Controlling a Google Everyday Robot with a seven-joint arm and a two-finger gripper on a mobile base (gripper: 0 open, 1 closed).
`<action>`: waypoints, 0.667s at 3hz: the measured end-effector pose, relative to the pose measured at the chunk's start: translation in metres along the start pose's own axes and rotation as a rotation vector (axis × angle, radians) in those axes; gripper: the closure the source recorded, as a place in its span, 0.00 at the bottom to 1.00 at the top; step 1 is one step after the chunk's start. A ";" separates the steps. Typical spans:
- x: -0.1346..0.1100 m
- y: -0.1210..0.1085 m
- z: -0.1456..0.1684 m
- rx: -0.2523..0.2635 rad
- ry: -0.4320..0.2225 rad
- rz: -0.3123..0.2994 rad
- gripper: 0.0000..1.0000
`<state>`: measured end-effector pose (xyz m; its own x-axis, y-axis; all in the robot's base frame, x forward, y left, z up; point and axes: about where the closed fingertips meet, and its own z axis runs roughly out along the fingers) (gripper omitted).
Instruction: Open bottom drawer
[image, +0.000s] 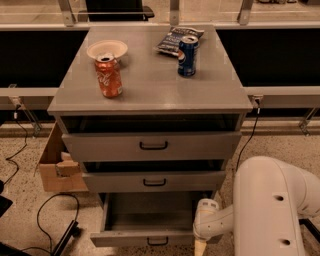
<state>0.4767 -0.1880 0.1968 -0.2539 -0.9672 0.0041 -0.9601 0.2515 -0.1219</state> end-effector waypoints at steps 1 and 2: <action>-0.002 0.053 0.017 -0.064 -0.049 -0.010 0.15; 0.000 0.101 0.012 -0.101 -0.070 -0.014 0.39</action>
Offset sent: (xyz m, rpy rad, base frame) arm -0.2114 0.0323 -0.0050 0.0370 0.1630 0.0364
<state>0.3812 -0.1628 0.1731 -0.2346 -0.9699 -0.0649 -0.9714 0.2365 -0.0220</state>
